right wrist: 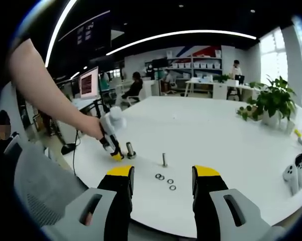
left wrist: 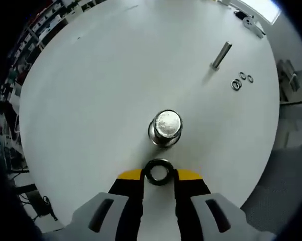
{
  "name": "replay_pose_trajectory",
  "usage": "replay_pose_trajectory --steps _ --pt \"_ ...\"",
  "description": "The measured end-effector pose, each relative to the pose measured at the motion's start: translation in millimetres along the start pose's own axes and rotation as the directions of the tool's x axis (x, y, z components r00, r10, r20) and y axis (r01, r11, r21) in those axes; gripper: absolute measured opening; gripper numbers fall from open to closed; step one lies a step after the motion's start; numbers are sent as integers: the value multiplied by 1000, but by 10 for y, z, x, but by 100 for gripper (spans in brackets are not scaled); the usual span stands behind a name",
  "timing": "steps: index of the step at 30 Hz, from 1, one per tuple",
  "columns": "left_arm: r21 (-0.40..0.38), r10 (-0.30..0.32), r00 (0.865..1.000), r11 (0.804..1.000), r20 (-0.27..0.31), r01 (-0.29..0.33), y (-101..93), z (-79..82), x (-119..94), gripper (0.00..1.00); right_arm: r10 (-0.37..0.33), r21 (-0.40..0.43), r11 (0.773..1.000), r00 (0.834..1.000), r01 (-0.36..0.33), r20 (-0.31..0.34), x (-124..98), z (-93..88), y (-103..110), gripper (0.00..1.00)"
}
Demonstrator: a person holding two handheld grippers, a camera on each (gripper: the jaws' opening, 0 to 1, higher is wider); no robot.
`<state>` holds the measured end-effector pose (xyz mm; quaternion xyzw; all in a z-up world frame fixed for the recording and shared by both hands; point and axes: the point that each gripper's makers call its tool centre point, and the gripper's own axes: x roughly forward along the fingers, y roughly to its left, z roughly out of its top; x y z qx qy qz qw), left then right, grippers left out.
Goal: Place the washer onto the threaded stud by aligning its center hole with the stud, sliding it down to the base, and recovering from edge contact or off-axis alignment until the washer reaches the visible bottom stop.
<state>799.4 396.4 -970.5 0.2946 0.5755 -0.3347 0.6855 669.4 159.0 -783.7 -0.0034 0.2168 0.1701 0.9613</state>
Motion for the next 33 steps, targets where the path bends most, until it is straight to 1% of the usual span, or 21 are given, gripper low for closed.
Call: replay_pose_trajectory --steps 4,6,8,14,16,18,19,20,22,25,29,31,33 --pt "-35 5 1000 999 6 -5 26 -6 -6 19 -1 -1 1000 1000 1 -2 0 -4 0 49" --pt "-46 7 1000 999 23 -6 -6 -16 -35 19 -2 0 1000 1000 2 -2 1 -3 -3 49" --pt "-45 8 999 999 38 -6 -48 -24 -58 19 1 -3 1000 1000 -1 -1 2 -2 2 49" --pt "-30 22 999 999 48 -20 -108 -8 -91 18 2 3 1000 1000 -2 3 -3 2 0 49" --pt "-45 20 998 999 59 -17 -103 -3 -82 18 6 -6 1000 1000 -6 -1 5 1 8 49" --pt "-33 34 998 999 57 -32 -95 -17 -89 18 -4 -14 1000 1000 4 11 -4 27 -11 48" --pt "-19 43 998 999 53 -42 -80 -25 -92 18 -6 -1 1000 1000 6 19 -12 38 -20 48" --pt "-21 40 998 999 56 -39 -69 -25 -92 18 -4 9 1000 1000 4 15 -9 29 -20 48" --pt "-40 33 996 999 78 -30 -35 -7 -112 18 -4 -2 1000 1000 4 1 0 3 -16 48" --pt "-52 33 995 998 96 -28 -32 -4 -171 18 0 -4 1000 1000 0 5 3 11 -5 48" --pt "-49 34 989 998 145 -27 -57 47 -307 18 -1 -2 1000 1000 1 6 2 13 -7 48" --pt "-45 48 984 998 174 -41 -48 89 -394 18 0 -3 1000 1000 0 3 4 8 -8 48" --pt "-50 46 979 998 196 -37 -61 125 -460 18 -1 -4 1000 1000 1 2 4 6 -11 48"
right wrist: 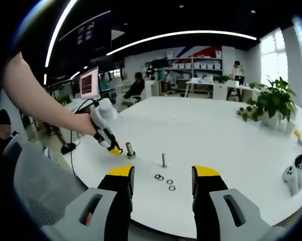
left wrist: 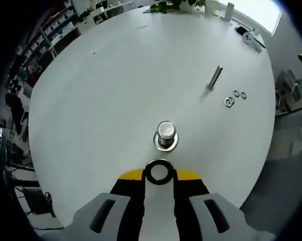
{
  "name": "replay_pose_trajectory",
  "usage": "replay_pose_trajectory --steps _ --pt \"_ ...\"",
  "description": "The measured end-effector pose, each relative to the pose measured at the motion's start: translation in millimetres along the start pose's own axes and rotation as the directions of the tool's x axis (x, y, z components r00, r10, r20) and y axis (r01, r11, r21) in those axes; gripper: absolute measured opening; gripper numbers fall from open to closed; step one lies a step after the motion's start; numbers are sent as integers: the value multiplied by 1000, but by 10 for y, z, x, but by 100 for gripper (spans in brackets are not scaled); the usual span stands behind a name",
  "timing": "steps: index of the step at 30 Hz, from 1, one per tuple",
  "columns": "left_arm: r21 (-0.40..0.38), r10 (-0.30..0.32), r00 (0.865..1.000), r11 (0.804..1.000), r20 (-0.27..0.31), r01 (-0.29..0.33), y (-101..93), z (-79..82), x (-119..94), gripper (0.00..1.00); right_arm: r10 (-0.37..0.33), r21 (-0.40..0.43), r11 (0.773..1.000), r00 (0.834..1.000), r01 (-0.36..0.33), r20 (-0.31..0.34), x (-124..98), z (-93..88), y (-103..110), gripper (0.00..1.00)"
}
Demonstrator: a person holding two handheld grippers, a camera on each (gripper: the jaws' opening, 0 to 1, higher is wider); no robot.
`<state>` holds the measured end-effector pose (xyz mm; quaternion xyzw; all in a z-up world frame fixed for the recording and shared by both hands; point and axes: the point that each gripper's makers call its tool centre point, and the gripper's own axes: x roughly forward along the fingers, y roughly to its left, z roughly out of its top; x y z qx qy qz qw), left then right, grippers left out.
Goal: Place the washer onto the threaded stud by aligning its center hole with the stud, sliding it down to the base, and recovering from edge contact or off-axis alignment until the washer reaches the visible bottom stop.
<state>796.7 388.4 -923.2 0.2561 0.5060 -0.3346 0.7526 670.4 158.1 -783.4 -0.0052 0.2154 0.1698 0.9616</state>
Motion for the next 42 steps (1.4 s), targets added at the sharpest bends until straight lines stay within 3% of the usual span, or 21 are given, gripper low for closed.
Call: replay_pose_trajectory --steps 15,25,27,42 --pt "75 -8 995 997 98 0 -73 432 -245 18 3 -1 1000 1000 -3 -4 1 -8 6 48" --pt "163 -10 999 987 38 3 -91 520 -77 18 2 -4 1000 1000 -2 -7 5 -13 3 48" --pt "210 0 1000 978 24 -5 -75 511 -67 18 1 -2 1000 1000 -1 -5 4 -10 -1 48" --pt "209 -22 999 977 -29 27 -62 436 151 18 -3 -3 1000 1000 3 -11 6 -19 -11 48"
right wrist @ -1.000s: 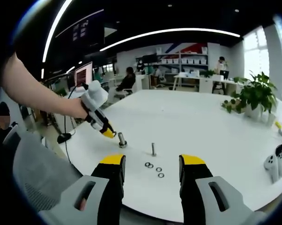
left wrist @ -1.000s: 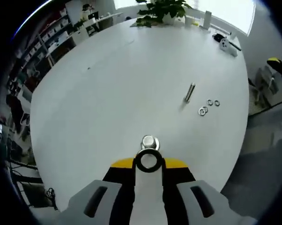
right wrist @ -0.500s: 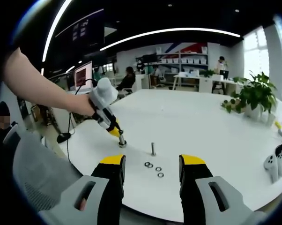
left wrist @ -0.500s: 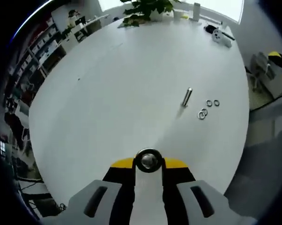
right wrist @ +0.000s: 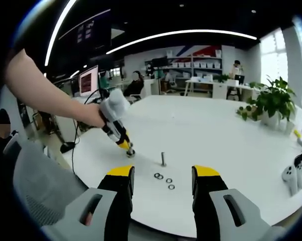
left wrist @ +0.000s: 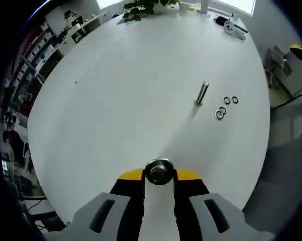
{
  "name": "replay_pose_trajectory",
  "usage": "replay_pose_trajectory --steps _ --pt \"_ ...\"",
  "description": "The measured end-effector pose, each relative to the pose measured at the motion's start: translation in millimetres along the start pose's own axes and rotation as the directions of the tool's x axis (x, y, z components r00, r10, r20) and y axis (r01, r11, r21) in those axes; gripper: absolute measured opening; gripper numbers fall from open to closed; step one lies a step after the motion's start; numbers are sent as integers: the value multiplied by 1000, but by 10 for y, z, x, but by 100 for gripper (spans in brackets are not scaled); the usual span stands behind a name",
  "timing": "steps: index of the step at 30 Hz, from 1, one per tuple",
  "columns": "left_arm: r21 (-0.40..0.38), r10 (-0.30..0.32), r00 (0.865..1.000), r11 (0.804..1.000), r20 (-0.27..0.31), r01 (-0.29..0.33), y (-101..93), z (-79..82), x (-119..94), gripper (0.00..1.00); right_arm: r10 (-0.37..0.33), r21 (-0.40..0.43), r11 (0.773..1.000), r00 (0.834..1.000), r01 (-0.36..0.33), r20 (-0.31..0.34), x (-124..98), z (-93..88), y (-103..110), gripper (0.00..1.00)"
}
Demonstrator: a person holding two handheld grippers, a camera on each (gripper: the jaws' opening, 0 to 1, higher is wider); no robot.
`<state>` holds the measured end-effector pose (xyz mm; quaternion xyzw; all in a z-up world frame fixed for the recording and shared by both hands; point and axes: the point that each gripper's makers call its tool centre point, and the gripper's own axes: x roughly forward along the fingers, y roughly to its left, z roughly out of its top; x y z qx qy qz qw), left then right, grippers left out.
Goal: Place the washer onto the threaded stud by aligning its center hole with the stud, sliding it down to the base, and recovering from edge contact or off-axis alignment until the washer reaches the visible bottom stop.
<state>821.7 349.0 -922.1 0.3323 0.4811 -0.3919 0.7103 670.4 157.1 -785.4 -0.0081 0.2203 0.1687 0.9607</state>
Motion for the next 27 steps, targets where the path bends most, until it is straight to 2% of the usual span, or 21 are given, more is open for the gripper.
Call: replay_pose_trajectory --steps 9,15,19,27 --pt "8 -16 999 1000 -40 17 -29 -55 228 19 -3 -3 1000 1000 3 -6 0 -9 -6 48" --pt "12 -19 999 1000 -50 19 -45 -65 277 19 -3 0 1000 1000 3 -6 -2 -11 -8 48" --pt "10 -18 999 1000 -51 19 -62 -58 264 19 1 0 1000 1000 -1 -8 -1 -16 0 48" --pt "-33 -43 999 999 -17 42 -89 -60 262 20 5 -12 1000 1000 -5 -12 7 -20 14 48"
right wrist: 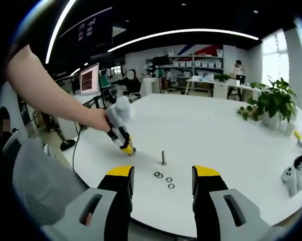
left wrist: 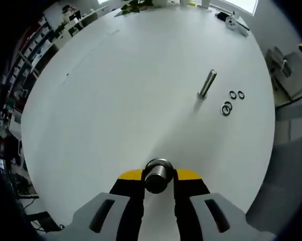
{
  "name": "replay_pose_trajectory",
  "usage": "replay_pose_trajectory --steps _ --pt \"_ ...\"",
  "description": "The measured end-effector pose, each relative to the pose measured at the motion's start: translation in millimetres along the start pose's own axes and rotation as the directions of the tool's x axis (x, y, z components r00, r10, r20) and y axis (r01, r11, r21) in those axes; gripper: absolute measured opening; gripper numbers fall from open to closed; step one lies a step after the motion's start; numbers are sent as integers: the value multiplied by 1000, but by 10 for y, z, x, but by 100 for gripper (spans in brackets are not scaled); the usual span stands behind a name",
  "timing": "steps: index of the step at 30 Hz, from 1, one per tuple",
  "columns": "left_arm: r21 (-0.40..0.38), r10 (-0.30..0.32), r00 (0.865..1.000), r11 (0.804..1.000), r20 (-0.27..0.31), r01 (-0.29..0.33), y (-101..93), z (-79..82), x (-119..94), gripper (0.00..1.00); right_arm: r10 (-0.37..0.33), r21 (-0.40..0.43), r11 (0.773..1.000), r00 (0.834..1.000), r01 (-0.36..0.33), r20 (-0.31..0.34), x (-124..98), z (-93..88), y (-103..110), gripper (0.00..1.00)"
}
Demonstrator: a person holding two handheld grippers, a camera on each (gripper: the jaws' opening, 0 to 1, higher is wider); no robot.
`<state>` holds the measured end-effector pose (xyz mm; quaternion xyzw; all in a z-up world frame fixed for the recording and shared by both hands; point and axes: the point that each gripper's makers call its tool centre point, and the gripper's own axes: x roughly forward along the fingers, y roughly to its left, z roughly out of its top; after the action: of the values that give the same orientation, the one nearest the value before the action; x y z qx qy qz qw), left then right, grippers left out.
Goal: Place the washer onto the threaded stud by aligning its center hole with the stud, sliding it down to the base, and recovering from edge contact or off-axis alignment until the washer reaches the visible bottom stop.
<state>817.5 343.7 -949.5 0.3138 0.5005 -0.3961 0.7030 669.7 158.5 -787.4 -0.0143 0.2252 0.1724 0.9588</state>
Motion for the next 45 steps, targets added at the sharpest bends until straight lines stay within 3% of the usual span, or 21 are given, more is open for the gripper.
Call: replay_pose_trajectory --steps 5,11,22,29,34,36,39,42,45 --pt "18 20 1000 1000 4 -20 47 -39 6 24 5 -6 1000 1000 -5 -9 6 -17 12 48" --pt "-69 26 998 997 60 -21 84 -41 -71 30 11 -8 1000 1000 -11 -10 7 -21 23 48" --pt "-159 89 978 986 187 -60 12 -27 -578 32 19 -12 1000 1000 -19 -3 5 -8 44 49" --pt "-251 143 926 966 350 -55 -113 -35 -1020 34 10 -15 1000 1000 -10 -9 6 -13 28 49" --pt "-277 182 862 959 472 -51 -276 -97 -1344 34 3 -32 999 1000 -4 -30 17 -48 30 49" --pt "-278 187 845 959 500 -48 -334 -157 -1417 34 -2 -35 999 1000 1 -26 11 -39 26 49" --pt "-302 199 798 953 569 -23 -428 -146 -1516 35 -10 -39 999 999 8 -42 17 -67 13 50" --pt "-263 194 786 964 587 -42 -579 -229 -1571 36 -16 -49 999 999 13 -51 20 -80 9 50" --pt "-263 202 758 964 620 -42 -653 -284 -1683 36 -33 -69 997 997 28 -70 24 -109 -3 51"
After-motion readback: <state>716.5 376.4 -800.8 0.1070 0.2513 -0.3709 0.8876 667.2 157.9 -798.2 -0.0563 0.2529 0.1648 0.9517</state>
